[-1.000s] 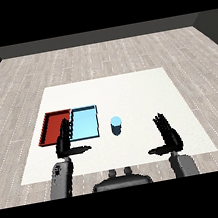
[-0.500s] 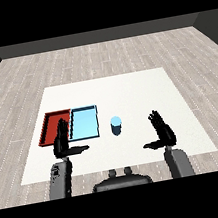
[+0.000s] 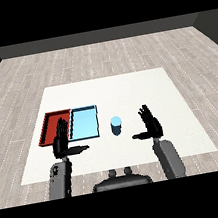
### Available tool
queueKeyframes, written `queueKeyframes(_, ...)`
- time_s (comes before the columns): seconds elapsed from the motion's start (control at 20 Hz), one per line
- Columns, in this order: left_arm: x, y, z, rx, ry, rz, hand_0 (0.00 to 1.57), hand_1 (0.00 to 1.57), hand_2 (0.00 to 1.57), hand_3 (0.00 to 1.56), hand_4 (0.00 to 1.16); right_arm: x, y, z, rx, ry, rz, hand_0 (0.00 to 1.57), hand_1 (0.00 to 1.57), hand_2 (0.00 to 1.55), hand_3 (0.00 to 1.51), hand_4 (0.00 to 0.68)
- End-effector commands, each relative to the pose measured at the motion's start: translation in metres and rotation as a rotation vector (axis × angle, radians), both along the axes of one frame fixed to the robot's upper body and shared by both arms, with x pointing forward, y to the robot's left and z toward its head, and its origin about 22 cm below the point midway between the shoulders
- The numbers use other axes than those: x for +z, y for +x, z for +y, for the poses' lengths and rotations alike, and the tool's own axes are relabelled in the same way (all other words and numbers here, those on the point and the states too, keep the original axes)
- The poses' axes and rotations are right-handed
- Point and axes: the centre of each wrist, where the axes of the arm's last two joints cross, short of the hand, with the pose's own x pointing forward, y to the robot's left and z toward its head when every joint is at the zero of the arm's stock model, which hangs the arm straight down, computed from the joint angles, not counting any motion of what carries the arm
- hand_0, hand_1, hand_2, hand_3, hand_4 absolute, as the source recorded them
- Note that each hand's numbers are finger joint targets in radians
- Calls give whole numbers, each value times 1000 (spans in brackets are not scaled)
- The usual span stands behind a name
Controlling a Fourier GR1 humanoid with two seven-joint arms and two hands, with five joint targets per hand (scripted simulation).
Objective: Pick the blue can and put it in the blue box
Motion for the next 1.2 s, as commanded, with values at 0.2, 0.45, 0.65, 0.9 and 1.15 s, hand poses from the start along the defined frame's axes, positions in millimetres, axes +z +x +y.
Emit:
queueKeyframes(0.2,14,0,-3,10,17,1,0,0,0,0,0,-24,32,29,-6,-3,45,0,0,0,0,0)
queueKeyframes(0.45,-2,-3,9,6,-8,7,0,0,0,0,0,-30,24,50,3,-3,63,0,0,0,0,0)
queueKeyframes(0.65,8,-4,14,-1,-1,9,0,0,0,0,0,-24,25,38,53,39,56,0,0,0,0,0)
queueKeyframes(0.9,5,-5,8,16,-20,13,0,0,0,0,0,-40,46,57,90,2,74,0,0,0,0,0)
queueKeyframes(1.15,22,-4,0,-13,-9,16,0,0,0,0,0,-44,61,79,61,-54,69,0,0,0,0,0)
